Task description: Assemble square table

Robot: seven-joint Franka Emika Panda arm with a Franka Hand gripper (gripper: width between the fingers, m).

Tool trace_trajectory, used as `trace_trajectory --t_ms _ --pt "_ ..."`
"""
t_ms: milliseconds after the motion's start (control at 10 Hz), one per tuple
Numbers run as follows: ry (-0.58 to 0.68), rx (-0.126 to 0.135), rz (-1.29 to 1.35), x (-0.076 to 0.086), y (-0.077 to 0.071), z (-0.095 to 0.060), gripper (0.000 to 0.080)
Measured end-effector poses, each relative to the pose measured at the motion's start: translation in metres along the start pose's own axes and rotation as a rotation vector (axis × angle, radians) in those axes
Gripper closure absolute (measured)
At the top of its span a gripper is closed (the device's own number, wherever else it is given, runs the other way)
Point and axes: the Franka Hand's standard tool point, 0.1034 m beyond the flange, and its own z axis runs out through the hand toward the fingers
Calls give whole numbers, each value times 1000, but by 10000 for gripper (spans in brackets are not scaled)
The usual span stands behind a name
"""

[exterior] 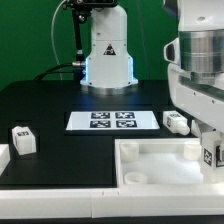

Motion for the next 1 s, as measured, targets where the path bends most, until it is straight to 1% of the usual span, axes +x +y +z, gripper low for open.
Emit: trace_trajectory --t_ms 200,300,400,500,600,700,800,900,1000 --pt "-3 -3 70 1 0 0 515" --pt "1 -4 16 1 1 0 465" --pt "3 -5 -175 1 1 0 259" --pt "5 4 -363 0 0 1 259" --pt "0 2 -572 -3 1 2 174" --pt "17 6 -550 -12 3 -1 174" --pt "26 1 -655 -15 5 -2 153" --pt "29 -2 -714 -11 5 -1 153" --pt "31 -4 -751 -10 5 -1 150"
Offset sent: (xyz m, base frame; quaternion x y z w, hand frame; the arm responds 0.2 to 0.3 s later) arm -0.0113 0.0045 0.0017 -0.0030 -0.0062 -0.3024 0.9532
